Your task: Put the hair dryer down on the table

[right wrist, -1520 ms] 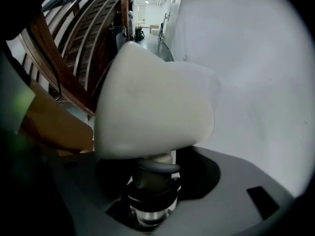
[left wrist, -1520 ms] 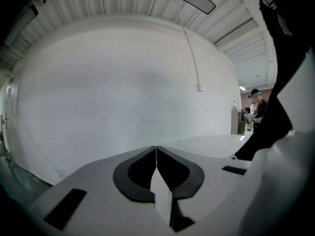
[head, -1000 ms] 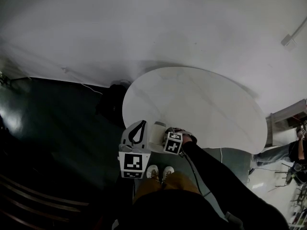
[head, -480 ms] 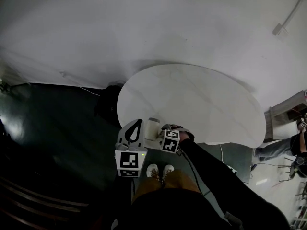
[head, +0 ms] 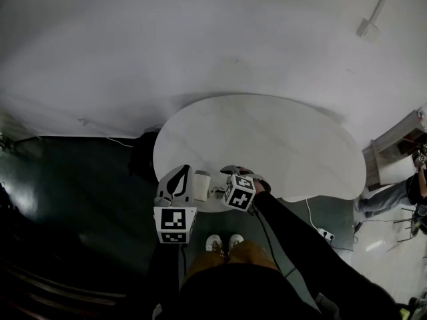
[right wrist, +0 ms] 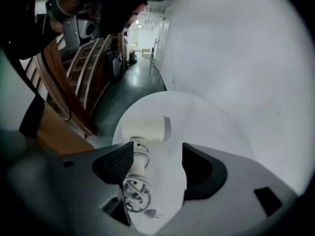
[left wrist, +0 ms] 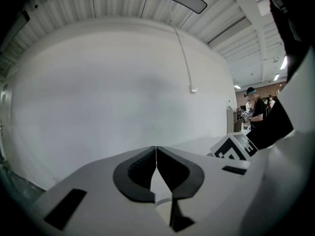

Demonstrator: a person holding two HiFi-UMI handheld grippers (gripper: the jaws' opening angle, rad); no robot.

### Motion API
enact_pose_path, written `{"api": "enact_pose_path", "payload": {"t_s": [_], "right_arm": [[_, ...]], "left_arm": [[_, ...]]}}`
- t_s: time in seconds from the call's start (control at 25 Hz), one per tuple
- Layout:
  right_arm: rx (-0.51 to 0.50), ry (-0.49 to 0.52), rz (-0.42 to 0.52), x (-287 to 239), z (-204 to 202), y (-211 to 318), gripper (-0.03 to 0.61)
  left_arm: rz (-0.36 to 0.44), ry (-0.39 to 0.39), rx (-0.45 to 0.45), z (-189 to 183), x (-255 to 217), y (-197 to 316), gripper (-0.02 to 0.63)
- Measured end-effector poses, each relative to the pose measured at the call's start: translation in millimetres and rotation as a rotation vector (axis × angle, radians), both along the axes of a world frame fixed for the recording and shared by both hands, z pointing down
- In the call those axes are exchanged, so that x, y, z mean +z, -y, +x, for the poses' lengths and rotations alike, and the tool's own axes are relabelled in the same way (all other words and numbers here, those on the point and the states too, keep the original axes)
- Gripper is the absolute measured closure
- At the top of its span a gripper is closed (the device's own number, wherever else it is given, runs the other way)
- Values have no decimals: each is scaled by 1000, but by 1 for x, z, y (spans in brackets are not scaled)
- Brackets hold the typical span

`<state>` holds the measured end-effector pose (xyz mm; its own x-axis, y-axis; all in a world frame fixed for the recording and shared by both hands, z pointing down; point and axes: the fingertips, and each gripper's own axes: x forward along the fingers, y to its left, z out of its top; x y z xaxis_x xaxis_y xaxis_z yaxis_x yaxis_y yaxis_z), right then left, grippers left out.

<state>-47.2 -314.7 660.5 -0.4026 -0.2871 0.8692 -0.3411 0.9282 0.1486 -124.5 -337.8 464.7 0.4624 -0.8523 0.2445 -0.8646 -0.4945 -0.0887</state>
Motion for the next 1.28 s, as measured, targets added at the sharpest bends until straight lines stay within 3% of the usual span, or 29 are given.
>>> {"api": "enact_pose_path", "payload": {"t_s": [0.48, 0.72, 0.96, 1.28], "right_arm": [[273, 298, 158, -87, 62, 24, 264], [493, 591, 274, -153, 94, 23, 264], [532, 713, 452, -203, 132, 14, 265], [566, 821, 538, -227, 170, -3, 288]], "left_arm": [[20, 38, 72, 54, -16, 18, 595], [30, 47, 119, 86, -20, 15, 595], [29, 4, 136, 108, -24, 11, 595], [72, 8, 144, 140, -36, -3, 595]]}}
